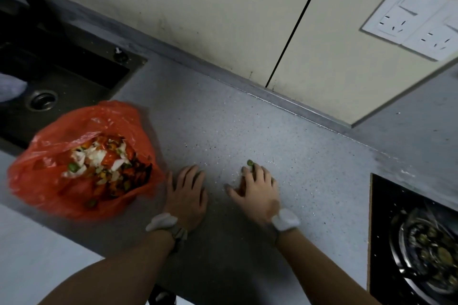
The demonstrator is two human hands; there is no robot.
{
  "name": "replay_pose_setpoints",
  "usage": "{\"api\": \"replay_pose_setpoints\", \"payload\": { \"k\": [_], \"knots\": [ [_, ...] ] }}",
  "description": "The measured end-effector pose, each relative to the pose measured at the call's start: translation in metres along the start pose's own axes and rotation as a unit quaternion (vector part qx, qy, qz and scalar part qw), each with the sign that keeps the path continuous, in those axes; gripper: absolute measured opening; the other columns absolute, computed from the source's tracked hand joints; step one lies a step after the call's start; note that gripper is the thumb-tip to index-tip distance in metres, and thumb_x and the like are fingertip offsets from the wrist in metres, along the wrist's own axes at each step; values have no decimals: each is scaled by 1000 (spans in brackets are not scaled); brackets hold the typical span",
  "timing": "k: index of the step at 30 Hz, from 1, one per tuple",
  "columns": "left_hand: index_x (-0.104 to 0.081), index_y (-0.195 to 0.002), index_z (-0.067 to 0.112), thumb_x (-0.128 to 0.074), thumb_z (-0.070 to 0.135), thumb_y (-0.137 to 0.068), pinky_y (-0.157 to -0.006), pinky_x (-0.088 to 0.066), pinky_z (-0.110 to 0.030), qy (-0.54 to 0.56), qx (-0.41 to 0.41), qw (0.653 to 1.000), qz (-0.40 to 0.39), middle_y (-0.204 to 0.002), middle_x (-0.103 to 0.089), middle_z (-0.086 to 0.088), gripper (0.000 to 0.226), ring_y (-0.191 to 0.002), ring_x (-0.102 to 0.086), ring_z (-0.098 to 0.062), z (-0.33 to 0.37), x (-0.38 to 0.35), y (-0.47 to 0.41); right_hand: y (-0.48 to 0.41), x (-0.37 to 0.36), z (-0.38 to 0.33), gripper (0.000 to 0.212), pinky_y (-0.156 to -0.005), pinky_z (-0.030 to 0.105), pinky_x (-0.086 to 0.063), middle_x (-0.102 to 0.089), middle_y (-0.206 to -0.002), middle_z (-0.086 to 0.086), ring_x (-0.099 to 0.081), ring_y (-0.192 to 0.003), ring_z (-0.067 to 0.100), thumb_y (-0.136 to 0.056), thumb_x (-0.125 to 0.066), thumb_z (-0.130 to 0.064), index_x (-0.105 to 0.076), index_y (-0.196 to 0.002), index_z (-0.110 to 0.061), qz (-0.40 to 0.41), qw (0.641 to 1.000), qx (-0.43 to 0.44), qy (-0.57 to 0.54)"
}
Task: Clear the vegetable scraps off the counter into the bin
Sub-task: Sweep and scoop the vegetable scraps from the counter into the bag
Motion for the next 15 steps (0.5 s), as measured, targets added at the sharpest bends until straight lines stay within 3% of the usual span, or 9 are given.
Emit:
{"api": "replay_pose_setpoints", "payload": {
  "k": [4, 7, 11, 15],
  "knots": [
    [-53, -136, 14, -39, 37, -89, -112, -22, -65, 0, 3, 1000, 2, -145, -46, -8, 55, -139, -37, -27, 0, -1, 0, 15, -12, 6, 93, -120, 62, -8, -6, -165, 11, 0, -151, 39, -81, -37, -82, -8, -157, -35, 34, 998, 25, 49],
    [-54, -135, 14, -39, 37, -88, -113, -22, -63, -8, 2, 1000, 5, -145, -46, -8, 55, -139, -37, -27, 2, -1, -1, 8, -12, 10, 91, -118, 65, -9, 3, -166, 12, 7, -150, 42, -84, -33, -81, -2, -156, -37, 27, 998, 26, 60],
    [-53, -136, 14, -40, 37, -88, -113, -21, -63, -10, 4, 1000, 5, -146, -45, -7, 55, -139, -37, -27, 1, 0, 0, -15, 2, 9, 85, -116, 57, -23, -15, -163, 11, -12, -149, 37, -87, -31, -78, -11, -156, -33, 68, 996, 29, 52],
    [-52, -137, 15, -39, 37, -90, -114, -20, -63, -10, 0, 1000, 9, -147, -44, -6, 54, -140, -35, -26, 2, 0, 1, -29, 6, 1, 76, -109, 52, -35, -33, -151, 11, -32, -137, 35, -90, -30, -74, -28, -149, -27, 56, 994, 57, 79]
  ]
}}
Point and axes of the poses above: each hand's wrist, its own y-axis away from the middle knuckle, its own x-axis out of the back of the hand, z = x × y, the point moved 3 cm from there along -y, towards the middle knuckle
